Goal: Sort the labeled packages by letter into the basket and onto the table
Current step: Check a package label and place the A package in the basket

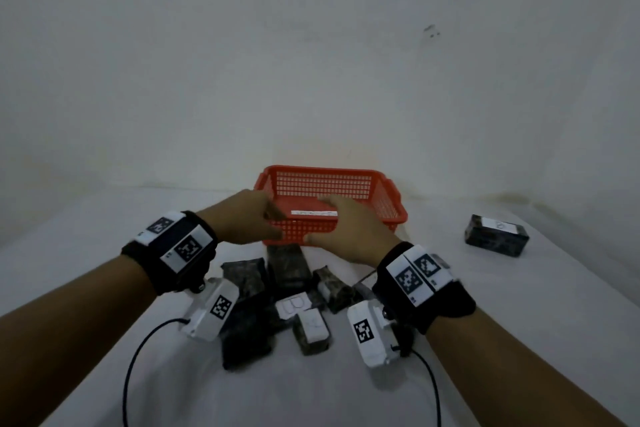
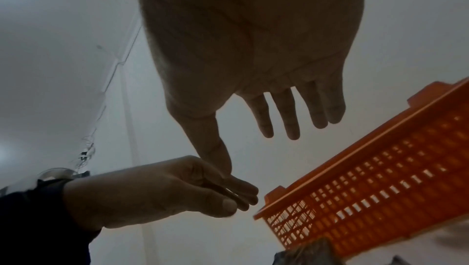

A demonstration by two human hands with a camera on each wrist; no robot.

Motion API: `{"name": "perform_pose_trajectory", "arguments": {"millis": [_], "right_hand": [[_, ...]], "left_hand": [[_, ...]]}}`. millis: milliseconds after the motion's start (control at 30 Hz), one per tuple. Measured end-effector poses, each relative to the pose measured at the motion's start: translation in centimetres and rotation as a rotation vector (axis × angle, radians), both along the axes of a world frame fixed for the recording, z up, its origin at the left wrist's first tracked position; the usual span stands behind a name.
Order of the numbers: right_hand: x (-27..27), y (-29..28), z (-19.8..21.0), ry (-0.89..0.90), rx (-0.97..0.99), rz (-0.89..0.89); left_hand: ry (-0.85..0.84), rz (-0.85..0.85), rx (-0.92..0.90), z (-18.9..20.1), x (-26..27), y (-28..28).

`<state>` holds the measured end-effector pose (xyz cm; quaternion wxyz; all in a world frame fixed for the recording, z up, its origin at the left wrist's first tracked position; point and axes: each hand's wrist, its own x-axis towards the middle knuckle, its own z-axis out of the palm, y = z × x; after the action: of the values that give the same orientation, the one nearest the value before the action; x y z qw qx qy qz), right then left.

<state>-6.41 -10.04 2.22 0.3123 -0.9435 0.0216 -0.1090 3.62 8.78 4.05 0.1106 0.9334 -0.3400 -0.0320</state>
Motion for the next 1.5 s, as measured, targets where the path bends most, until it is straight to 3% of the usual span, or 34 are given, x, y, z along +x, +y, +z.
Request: {"name": "perform_pose_trajectory", "arguments": {"millis": [167, 433, 700, 833, 1067, 1267, 1500], "right_hand": [[1.8, 4.6, -1.9, 0.119, 0.002, 0.077], [4.0, 5.1, -4.4, 0.339, -0.145, -0.010], [4.3, 4.8, -5.3, 0.311, -0.168, -0.063], [4.4, 3.7, -4.9, 0.287, -0.042, -0.040], [4.3, 1.7, -3.7, 0.218, 0.265, 0.045], [4.6, 1.5, -2.9, 0.072, 0.525, 0.050], [6.0, 2.3, -3.5, -0.084, 0.714, 0.012]], "left_hand": [[0.038, 0.023, 0.065, -2.3, 0.5, 4.0], [0.114, -0.078, -0.004, -5.2, 2.0, 2.2], [0.168, -0.117, -0.061, -5.8, 2.9, 1.0], [0.215, -0.116, -0.166, -6.2, 3.5, 1.4], [0.442, -0.120, -0.463, -5.9, 4.1, 2.1], [0.558, -0.040, -0.828, -6.1, 4.6, 2.9], [0.692, -0.017, -1.059, -6.1, 4.0, 2.8]]}}
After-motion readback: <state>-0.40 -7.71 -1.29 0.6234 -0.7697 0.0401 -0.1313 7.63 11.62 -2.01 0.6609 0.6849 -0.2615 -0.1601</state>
